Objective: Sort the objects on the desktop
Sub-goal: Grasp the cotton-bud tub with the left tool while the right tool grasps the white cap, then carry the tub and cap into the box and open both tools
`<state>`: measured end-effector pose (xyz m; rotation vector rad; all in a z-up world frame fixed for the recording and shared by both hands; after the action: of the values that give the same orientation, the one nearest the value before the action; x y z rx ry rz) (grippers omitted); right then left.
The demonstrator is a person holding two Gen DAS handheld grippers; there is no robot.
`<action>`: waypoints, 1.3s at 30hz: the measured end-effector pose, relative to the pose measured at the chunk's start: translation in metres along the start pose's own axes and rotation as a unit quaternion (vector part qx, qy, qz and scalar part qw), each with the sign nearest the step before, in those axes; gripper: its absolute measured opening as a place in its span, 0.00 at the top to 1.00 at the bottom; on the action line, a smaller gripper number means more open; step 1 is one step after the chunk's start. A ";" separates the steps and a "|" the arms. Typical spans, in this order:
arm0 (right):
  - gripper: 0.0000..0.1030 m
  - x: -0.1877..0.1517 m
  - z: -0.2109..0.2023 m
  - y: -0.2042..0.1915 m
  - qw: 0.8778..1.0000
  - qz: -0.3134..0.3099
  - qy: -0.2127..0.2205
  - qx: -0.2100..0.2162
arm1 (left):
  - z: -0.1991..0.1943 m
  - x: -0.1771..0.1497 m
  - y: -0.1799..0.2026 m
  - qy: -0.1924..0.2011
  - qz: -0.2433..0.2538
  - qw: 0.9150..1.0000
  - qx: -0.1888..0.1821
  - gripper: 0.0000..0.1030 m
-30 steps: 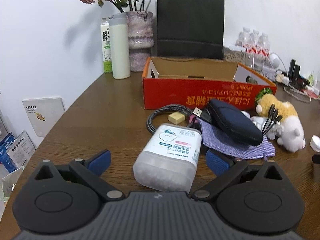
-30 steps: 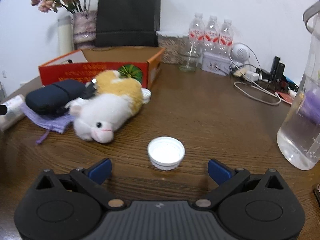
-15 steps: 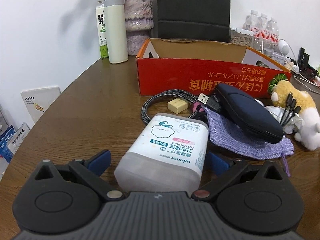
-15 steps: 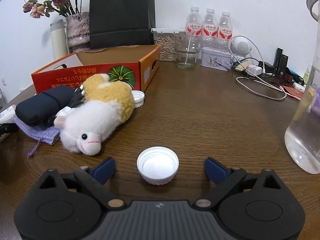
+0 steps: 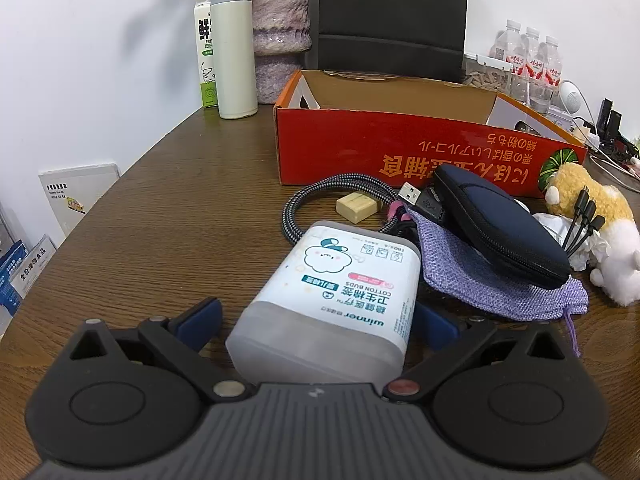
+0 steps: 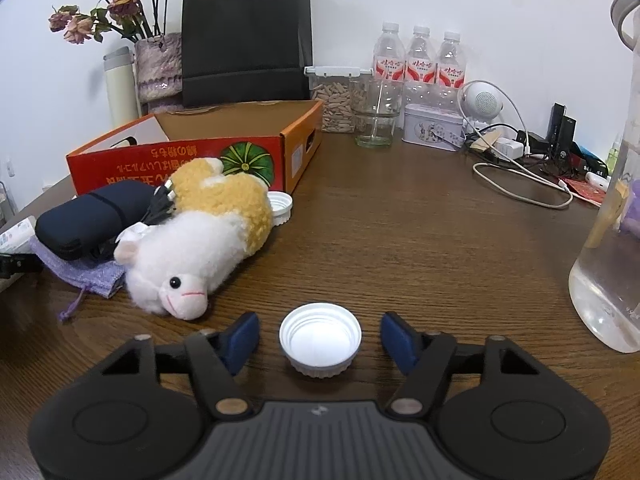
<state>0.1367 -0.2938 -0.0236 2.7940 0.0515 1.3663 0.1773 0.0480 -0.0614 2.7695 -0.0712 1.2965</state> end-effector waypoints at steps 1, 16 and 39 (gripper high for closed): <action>0.42 0.000 -0.001 -0.001 1.000 -0.001 0.001 0.000 | 0.000 0.000 0.000 0.001 0.000 1.000 0.000 0.02; 0.62 -0.003 -0.008 -0.016 1.000 0.001 0.007 0.004 | -0.011 -0.001 0.005 0.025 -0.008 1.000 -0.009 0.35; 0.62 0.061 -0.034 -0.054 0.993 0.003 0.119 0.025 | -0.055 0.038 0.004 0.118 -0.034 0.992 -0.038 0.36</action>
<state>0.1464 -0.2369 0.0436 2.6556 0.0842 1.7166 0.1592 0.0491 0.0037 2.5125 -0.0101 1.5576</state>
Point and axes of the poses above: each gripper's, at about its wrist camera, not at the fingertips, and z roughly the way its jaws point, y to its right, x to its top, the point moved 7 cm from there along z, roughly the way its jaws point, and after that the axes turned 6 degrees about -x, right-handed, at the moved point
